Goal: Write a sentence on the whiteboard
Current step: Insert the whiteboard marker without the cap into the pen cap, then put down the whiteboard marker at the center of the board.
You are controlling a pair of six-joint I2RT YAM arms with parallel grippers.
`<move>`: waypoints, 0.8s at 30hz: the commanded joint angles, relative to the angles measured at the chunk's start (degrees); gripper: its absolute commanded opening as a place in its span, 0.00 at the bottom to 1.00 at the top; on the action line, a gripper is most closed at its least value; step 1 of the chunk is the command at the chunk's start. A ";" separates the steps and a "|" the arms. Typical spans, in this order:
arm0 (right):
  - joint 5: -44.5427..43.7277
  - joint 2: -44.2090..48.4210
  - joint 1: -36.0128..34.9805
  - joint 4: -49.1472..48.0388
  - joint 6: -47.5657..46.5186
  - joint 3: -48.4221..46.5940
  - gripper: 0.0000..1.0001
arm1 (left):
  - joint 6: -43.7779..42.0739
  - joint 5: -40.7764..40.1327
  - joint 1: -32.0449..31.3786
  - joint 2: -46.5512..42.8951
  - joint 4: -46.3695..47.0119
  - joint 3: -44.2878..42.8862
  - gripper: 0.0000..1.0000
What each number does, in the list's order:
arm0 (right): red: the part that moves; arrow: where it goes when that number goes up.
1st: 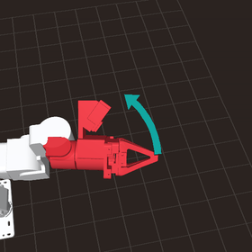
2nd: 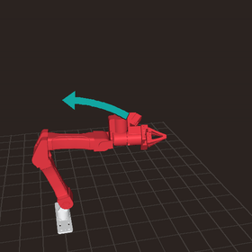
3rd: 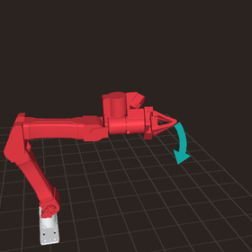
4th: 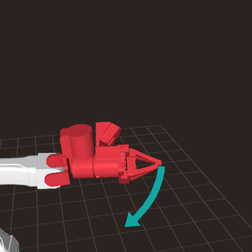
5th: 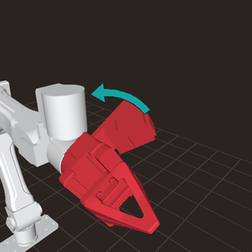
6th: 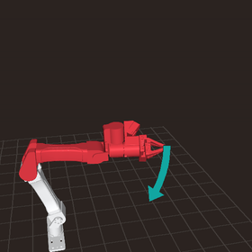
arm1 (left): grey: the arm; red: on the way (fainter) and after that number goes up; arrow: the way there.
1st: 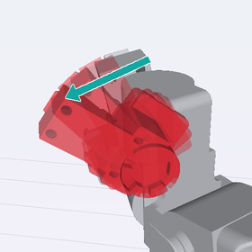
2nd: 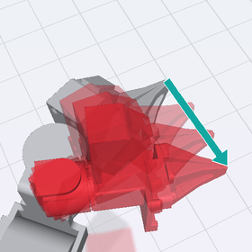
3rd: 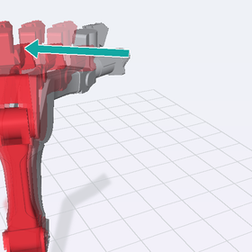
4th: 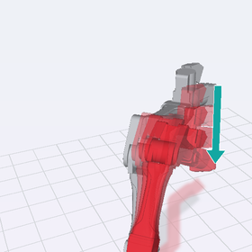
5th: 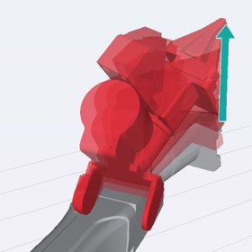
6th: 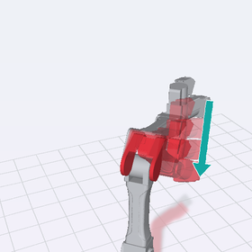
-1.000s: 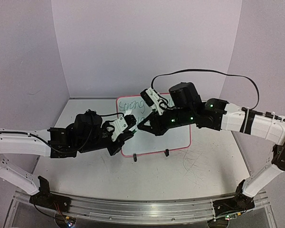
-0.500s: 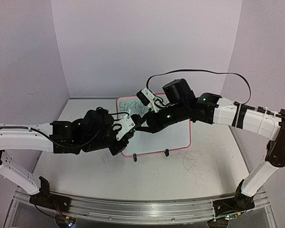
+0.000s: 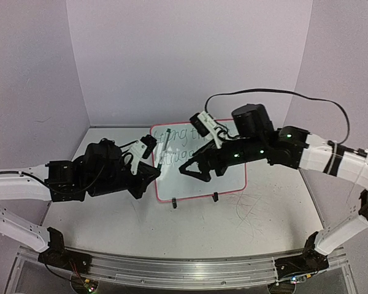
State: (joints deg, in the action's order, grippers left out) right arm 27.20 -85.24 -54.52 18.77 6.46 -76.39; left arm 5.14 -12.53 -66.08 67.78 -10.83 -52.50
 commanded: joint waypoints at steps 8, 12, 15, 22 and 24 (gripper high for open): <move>-36.87 25.59 1.00 -8.88 -3.08 8.40 0.98 | 48.58 -26.89 2.01 -9.42 -15.85 14.41 0.00; -36.94 25.79 1.00 -8.84 -3.47 8.67 0.98 | 52.04 -15.39 9.30 -1.50 -18.07 16.34 0.00; -38.26 26.12 1.00 -8.64 -3.48 8.88 0.98 | 50.86 -11.24 11.57 4.35 -18.11 15.09 0.00; -42.27 29.38 1.04 -7.87 -2.65 10.81 0.98 | 44.11 -3.77 15.85 15.49 -18.29 10.92 0.00; -42.40 30.19 0.99 -7.87 -2.43 11.51 0.98 | 43.44 -3.20 16.16 16.79 -18.35 10.10 0.00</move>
State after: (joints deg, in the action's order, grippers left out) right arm -12.37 -58.17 -53.41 12.12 4.10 -65.59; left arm 51.05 -19.51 -51.15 82.29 -28.41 -38.64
